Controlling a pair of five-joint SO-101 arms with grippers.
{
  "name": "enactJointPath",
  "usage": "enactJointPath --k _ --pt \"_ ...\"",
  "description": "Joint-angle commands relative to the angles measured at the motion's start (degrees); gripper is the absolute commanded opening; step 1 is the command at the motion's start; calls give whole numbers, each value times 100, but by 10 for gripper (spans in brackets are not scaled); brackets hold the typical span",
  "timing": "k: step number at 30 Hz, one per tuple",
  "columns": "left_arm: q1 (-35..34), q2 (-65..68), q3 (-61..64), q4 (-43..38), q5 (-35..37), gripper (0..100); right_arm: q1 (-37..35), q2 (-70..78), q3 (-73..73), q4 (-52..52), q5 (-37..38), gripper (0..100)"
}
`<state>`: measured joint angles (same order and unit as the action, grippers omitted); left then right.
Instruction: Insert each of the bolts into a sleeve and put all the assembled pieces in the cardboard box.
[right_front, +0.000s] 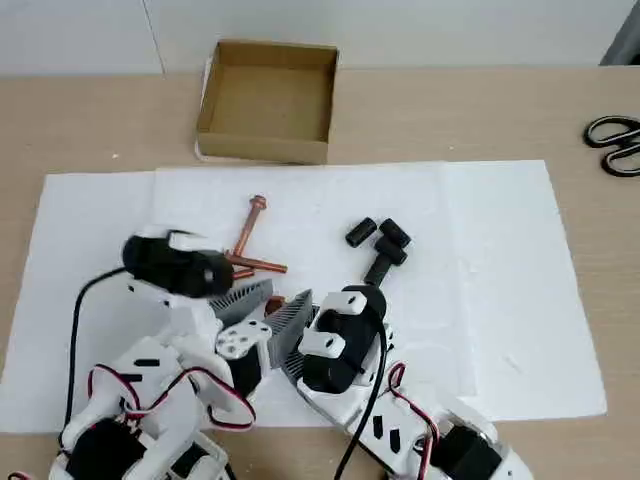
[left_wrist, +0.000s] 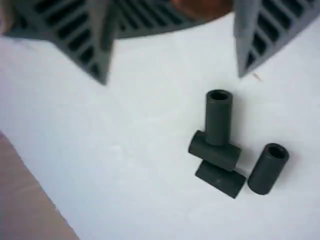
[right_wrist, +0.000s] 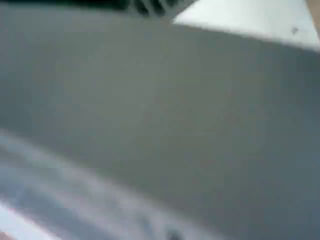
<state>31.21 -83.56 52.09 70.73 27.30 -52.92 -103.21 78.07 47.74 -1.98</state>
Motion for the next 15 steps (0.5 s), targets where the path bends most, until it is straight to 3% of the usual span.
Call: enactJointPath --k 1,10,15 --pt "-26 264 -382 -158 158 197 48 -57 -53 -163 18 2" --pt "-1125 396 -1121 -167 158 193 374 -57 149 -180 9 2" --pt "-1459 396 -1402 -167 158 73 716 -57 132 -171 0 2"
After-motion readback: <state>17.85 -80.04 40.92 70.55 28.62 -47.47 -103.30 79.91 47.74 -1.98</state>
